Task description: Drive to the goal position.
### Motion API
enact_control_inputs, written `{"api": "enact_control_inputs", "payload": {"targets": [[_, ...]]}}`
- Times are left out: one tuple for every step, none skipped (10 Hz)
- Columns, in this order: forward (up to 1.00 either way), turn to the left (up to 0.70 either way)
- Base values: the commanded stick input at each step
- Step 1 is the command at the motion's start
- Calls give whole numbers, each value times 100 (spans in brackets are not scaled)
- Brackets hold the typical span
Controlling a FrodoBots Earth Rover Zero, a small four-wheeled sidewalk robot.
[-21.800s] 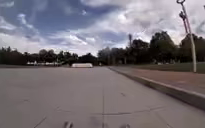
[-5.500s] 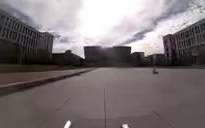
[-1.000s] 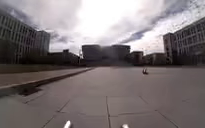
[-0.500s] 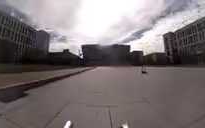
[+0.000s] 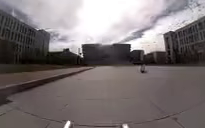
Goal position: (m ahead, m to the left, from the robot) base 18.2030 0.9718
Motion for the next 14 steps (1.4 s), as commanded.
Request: {"api": "enact_control_inputs", "payload": {"targets": [[100, 0], [100, 0], [100, 0], [100, 0], [100, 0], [100, 0], [100, 0], [100, 0], [100, 0], [100, 0], [100, 0], [100, 0], [100, 0], [100, 0]]}}
